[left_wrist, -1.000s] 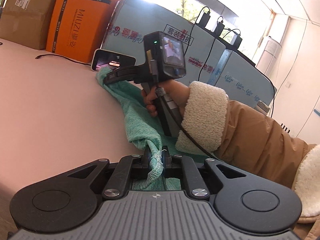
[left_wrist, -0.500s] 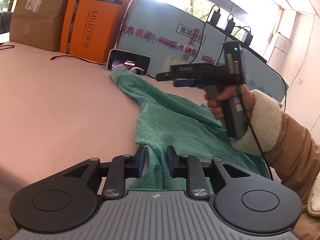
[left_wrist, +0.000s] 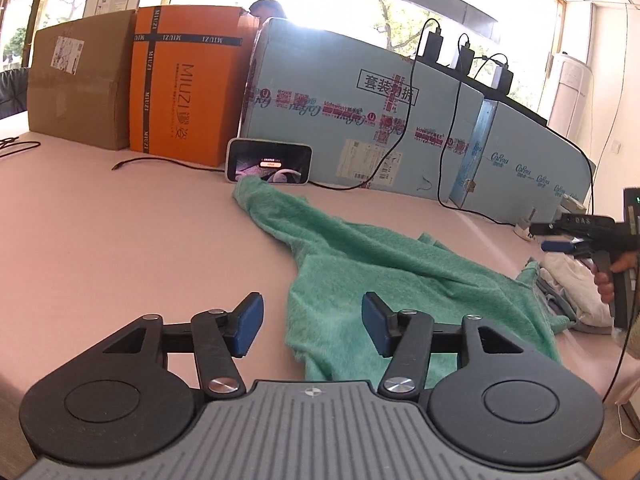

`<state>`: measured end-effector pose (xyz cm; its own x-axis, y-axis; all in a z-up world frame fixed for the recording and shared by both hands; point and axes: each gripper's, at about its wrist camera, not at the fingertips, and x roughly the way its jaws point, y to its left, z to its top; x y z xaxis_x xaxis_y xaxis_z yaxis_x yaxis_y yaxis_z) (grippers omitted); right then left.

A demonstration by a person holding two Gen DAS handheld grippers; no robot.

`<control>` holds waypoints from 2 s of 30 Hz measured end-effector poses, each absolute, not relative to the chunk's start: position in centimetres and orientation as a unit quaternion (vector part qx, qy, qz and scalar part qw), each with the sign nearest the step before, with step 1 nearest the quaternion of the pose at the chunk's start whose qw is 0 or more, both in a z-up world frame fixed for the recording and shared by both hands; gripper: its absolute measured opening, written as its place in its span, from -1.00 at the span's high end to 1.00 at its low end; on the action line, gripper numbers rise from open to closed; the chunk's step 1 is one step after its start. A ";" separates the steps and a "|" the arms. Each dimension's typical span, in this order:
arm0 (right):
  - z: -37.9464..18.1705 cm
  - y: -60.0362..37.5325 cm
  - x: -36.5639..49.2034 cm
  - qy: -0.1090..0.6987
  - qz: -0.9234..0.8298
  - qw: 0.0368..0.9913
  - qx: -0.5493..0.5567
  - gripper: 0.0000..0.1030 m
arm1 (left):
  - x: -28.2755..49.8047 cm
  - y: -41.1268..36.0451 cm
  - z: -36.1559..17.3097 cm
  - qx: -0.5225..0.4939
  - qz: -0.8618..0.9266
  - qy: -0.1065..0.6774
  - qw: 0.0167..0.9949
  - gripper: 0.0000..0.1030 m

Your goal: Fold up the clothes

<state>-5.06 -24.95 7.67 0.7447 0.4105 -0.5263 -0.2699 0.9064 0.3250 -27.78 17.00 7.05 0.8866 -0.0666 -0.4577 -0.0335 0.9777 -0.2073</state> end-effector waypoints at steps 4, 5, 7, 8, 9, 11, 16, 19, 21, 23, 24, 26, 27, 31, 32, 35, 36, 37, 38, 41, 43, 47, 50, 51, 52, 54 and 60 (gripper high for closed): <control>7.0 -27.4 -5.6 0.317 0.188 0.918 0.146 -0.44 | -24.3 14.7 8.4 -0.064 -0.025 0.245 0.967 -0.27; 6.9 -27.7 -5.7 0.318 0.190 0.917 0.150 -0.44 | -23.5 14.1 8.7 -0.053 -0.030 0.247 0.967 -0.34; 7.0 -27.6 -5.9 0.313 0.201 0.917 0.142 -0.44 | -21.9 13.1 9.0 -0.033 -0.041 0.250 0.967 -0.41; 7.1 -27.5 -6.1 0.310 0.206 0.918 0.137 -0.43 | -21.0 12.7 9.2 -0.025 -0.044 0.253 0.966 -0.47; 7.4 -27.4 -6.2 0.304 0.212 0.920 0.128 -0.44 | -20.0 12.4 9.2 -0.020 -0.044 0.259 0.965 -0.49; 7.7 -26.6 -6.0 0.298 0.229 0.920 0.113 -0.42 | -18.1 12.0 9.2 -0.013 -0.042 0.272 0.961 -0.51; 7.5 -22.8 -4.4 0.316 0.289 0.901 0.075 0.14 | -13.6 12.3 8.2 -0.007 -0.030 0.308 0.951 -0.53; 6.5 -19.7 -3.1 0.335 0.304 0.890 0.051 0.27 | -11.6 12.8 7.2 -0.012 -0.024 0.334 0.942 -0.53; 5.9 -17.8 -2.2 0.344 0.319 0.882 0.050 0.26 | -10.7 13.0 6.4 -0.013 -0.020 0.347 0.938 -0.53; 5.4 -16.1 -1.4 0.350 0.333 0.874 0.050 0.25 | -10.3 13.2 5.8 -0.012 -0.020 0.355 0.935 -0.53; 5.2 -15.3 -1.1 0.350 0.337 0.873 0.047 0.24 | -10.3 13.2 5.5 -0.012 -0.022 0.358 0.933 -0.53; 4.6 -13.8 -0.5 0.352 0.337 0.873 0.036 0.24 | -10.2 13.3 4.8 -0.009 -0.025 0.365 0.931 -0.53; 4.2 -13.2 -0.3 0.354 0.331 0.874 0.029 0.24 | -10.3 13.4 4.5 -0.007 -0.026 0.367 0.930 -0.54; 2.6 -11.8 0.1 0.374 0.342 0.862 0.001 0.30 | -10.3 13.8 3.8 -0.012 -0.026 0.374 0.927 -0.56; 2.3 -11.6 -0.1 0.372 0.341 0.863 -0.012 0.52 | -10.3 14.0 3.6 -0.015 -0.026 0.375 0.927 -0.56; 2.5 -11.9 -0.5 0.346 0.314 0.883 -0.042 0.91 | -10.5 14.2 3.5 -0.022 -0.028 0.374 0.927 -0.57; 2.9 -12.3 -0.5 0.331 0.302 0.893 -0.047 1.00 | -10.6 14.2 3.5 -0.022 -0.030 0.374 0.927 -0.58; 3.3 -12.8 -0.5 0.315 0.288 0.903 -0.053 1.00 | -10.6 14.2 3.5 -0.023 -0.032 0.374 0.927 -0.58; 3.8 -13.3 -0.3 0.299 0.269 0.914 -0.058 1.00 | -10.7 14.1 3.5 -0.024 -0.034 0.373 0.927 -0.59; 5.1 -15.6 1.0 0.281 0.224 0.932 -0.048 1.00 | -10.7 13.6 3.5 -0.022 -0.046 0.372 0.927 -0.59; 5.8 -17.4 2.3 0.289 0.215 0.933 -0.017 1.00 | -10.7 13.3 3.4 -0.019 -0.049 0.372 0.927 -0.59; 5.5 -18.1 3.0 0.341 0.304 0.887 0.059 0.64 | -10.6 12.9 3.3 -0.014 -0.048 0.375 0.926 -0.61; 4.6 -15.8 2.2 0.355 0.330 0.874 0.030 0.30 | -10.8 12.9 3.3 -0.015 -0.049 0.375 0.926 -0.62; 4.3 -14.8 1.9 0.355 0.335 0.873 0.012 0.30 | -10.9 13.0 3.3 -0.016 -0.049 0.376 0.925 -0.62; 4.0 -14.2 1.9 0.359 0.339 0.870 0.006 0.30 | -11.0 13.0 3.2 -0.017 -0.048 0.377 0.925 -0.62; 3.3 -13.2 1.9 0.372 0.346 0.861 0.004 0.26 | -11.2 13.2 2.9 -0.017 -0.047 0.382 0.923 -0.63; 2.3 -11.1 1.0 0.361 0.337 0.868 -0.055 0.40 | -11.6 13.3 2.5 -0.014 -0.048 0.380 0.924 -0.70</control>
<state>0.99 -11.09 2.25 0.5122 0.5454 -0.6635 -0.6242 0.7670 0.1485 -11.56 13.30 2.51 0.7067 -0.0992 -0.7006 0.0782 0.9950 -0.0621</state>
